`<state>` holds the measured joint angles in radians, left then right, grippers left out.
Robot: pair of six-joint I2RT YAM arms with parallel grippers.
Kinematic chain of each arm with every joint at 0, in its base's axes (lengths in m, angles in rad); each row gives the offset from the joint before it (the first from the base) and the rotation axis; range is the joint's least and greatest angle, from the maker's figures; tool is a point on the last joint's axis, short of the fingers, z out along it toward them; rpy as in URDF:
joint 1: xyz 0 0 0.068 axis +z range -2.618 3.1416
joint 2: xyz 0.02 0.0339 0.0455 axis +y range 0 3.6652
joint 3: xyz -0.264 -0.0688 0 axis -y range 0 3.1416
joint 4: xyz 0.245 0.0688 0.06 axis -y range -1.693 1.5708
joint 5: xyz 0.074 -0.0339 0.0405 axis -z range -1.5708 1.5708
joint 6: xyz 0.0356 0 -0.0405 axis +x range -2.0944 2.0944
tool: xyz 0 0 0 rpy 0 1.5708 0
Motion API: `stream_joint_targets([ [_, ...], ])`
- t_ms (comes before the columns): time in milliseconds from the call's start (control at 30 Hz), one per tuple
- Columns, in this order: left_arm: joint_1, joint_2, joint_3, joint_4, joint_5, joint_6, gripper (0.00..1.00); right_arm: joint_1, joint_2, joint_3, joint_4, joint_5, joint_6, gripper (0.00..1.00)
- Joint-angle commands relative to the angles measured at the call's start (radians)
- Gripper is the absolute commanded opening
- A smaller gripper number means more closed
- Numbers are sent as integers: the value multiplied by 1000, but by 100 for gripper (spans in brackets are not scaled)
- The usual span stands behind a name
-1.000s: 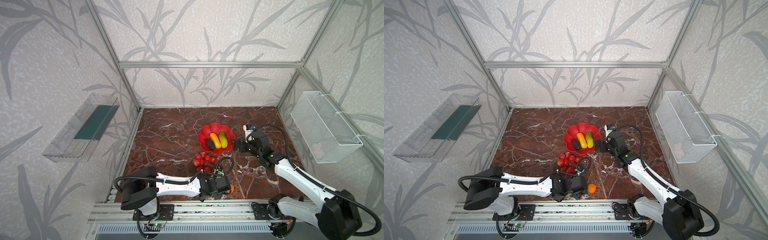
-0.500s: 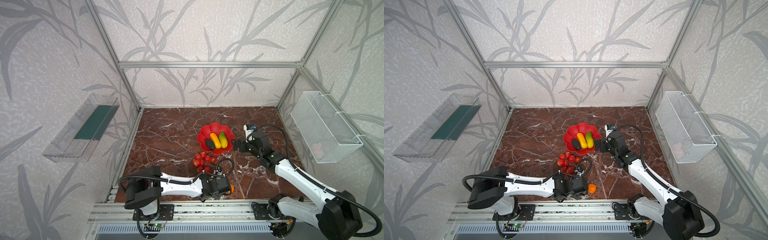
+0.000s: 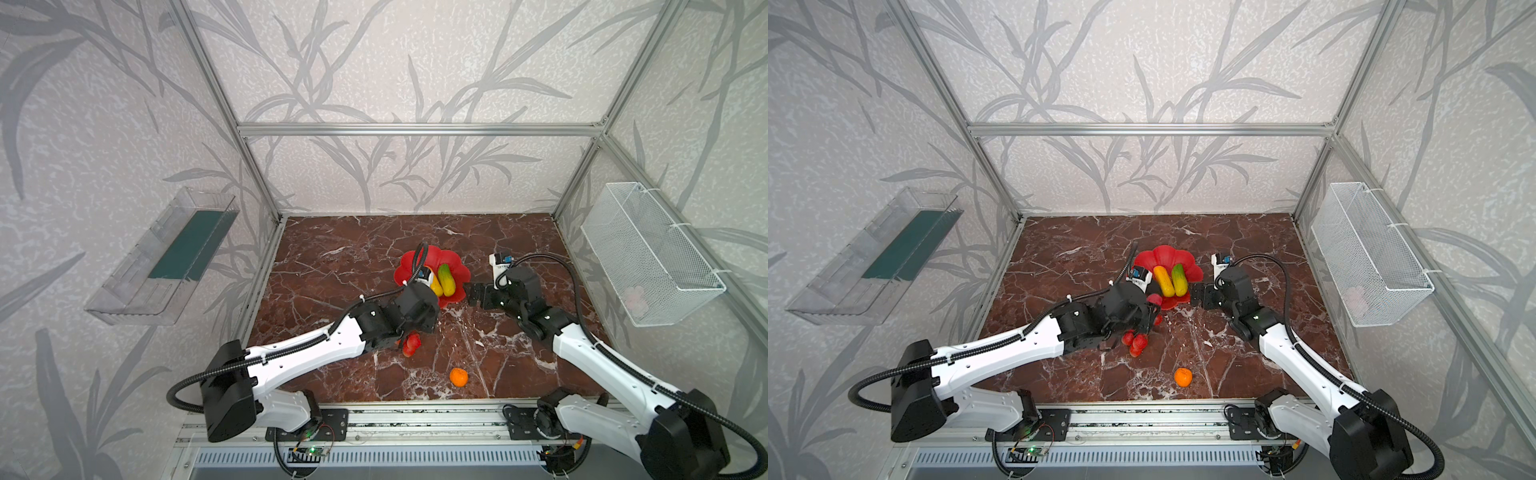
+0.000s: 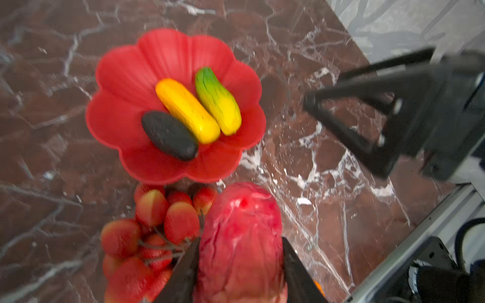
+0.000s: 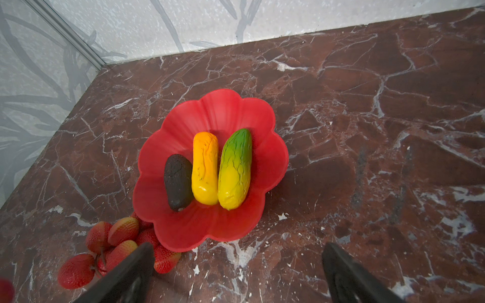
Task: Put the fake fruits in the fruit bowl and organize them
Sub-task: 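Lift the mango with the left gripper and lower it into the bowl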
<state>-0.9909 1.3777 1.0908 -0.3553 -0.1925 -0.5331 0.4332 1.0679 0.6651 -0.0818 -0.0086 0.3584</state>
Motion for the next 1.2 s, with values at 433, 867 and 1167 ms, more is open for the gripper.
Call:
stream_joint_targets([
  [433,140,469,267,30,139,182,40,-4,-100,-77,-105,-41,39,99],
  [867,164,535,314,-13,127,174,61,27,-73,-108,-148,-105,70,93],
  [1167,167,266,190,141,-6,175,72,245,-59,-134,-242,-72,151,91],
])
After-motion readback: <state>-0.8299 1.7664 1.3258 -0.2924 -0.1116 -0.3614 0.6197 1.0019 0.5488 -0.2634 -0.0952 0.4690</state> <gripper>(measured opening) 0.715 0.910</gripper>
